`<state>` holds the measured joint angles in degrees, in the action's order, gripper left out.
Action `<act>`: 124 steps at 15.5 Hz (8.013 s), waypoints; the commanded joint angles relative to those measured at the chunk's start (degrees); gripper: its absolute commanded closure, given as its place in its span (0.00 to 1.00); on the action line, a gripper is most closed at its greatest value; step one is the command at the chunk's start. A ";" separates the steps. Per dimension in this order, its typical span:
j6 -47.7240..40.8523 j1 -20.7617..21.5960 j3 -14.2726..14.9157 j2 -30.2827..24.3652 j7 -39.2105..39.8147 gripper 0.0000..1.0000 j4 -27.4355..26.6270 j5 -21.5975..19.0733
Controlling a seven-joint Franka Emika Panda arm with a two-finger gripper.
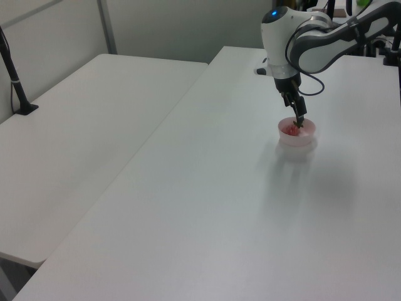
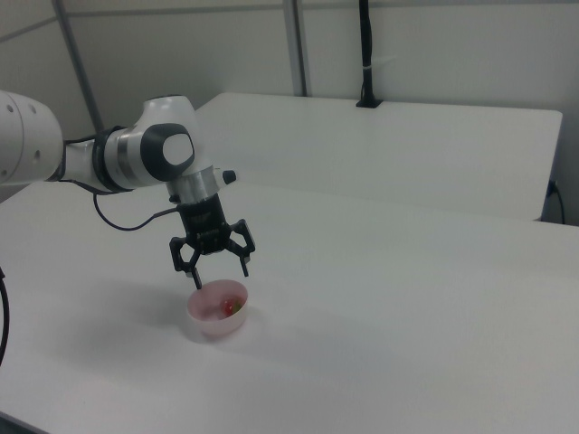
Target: Pick up strawberry from bowl
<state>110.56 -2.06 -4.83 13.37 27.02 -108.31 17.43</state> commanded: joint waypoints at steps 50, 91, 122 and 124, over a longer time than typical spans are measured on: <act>10.82 -5.05 -0.80 -1.50 -72.36 0.36 -8.59 -11.72; 14.77 -7.43 -0.53 -0.97 -73.25 0.76 -10.79 -7.41; 21.01 -8.84 1.49 -0.98 -72.19 0.24 -10.00 -10.14; 21.10 -8.83 1.49 -0.63 -72.19 0.24 -10.08 -10.05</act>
<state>129.84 -11.65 -3.86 12.66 -44.46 -117.34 7.48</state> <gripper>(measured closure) 0.238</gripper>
